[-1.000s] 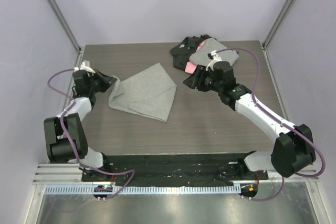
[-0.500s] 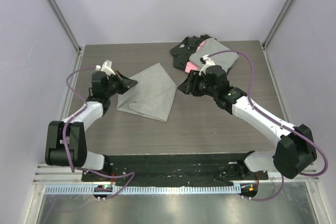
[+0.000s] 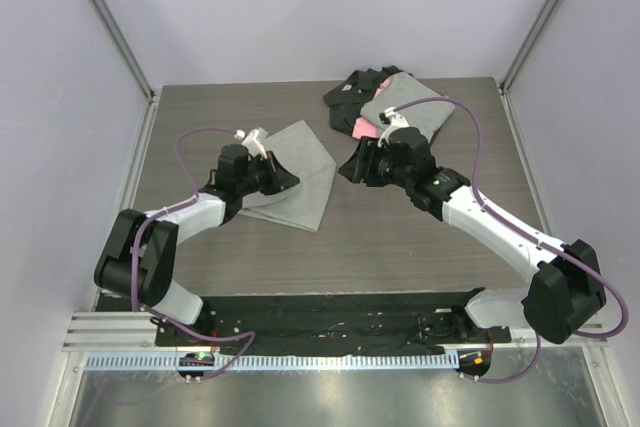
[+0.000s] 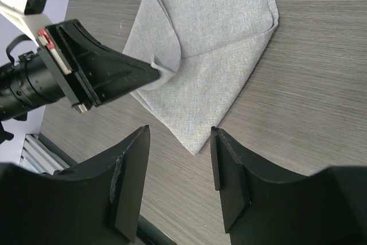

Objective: Fold the napkin, place the utensils inside, and roll it up
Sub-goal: Fold the napkin

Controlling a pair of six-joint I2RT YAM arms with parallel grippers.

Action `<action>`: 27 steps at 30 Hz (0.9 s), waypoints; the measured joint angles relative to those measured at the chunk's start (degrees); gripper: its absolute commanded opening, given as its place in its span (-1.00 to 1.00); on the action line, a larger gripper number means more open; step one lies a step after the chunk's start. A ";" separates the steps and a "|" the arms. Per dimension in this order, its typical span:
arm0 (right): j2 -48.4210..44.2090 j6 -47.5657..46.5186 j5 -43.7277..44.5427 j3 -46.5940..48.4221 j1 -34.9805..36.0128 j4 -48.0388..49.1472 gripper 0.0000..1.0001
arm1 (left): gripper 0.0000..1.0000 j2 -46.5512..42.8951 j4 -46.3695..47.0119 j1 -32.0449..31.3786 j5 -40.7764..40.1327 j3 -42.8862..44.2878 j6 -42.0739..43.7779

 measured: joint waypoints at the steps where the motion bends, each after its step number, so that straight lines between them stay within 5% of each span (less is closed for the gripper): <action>1: 0.00 0.00 0.15 0.00 0.00 0.00 0.08 | -1.00 0.31 -0.22 -0.83 -0.46 0.00 0.66; 27: 0.00 0.02 0.63 0.00 0.46 -0.11 0.08 | -1.00 1.46 -5.31 -12.72 -8.15 -1.51 11.06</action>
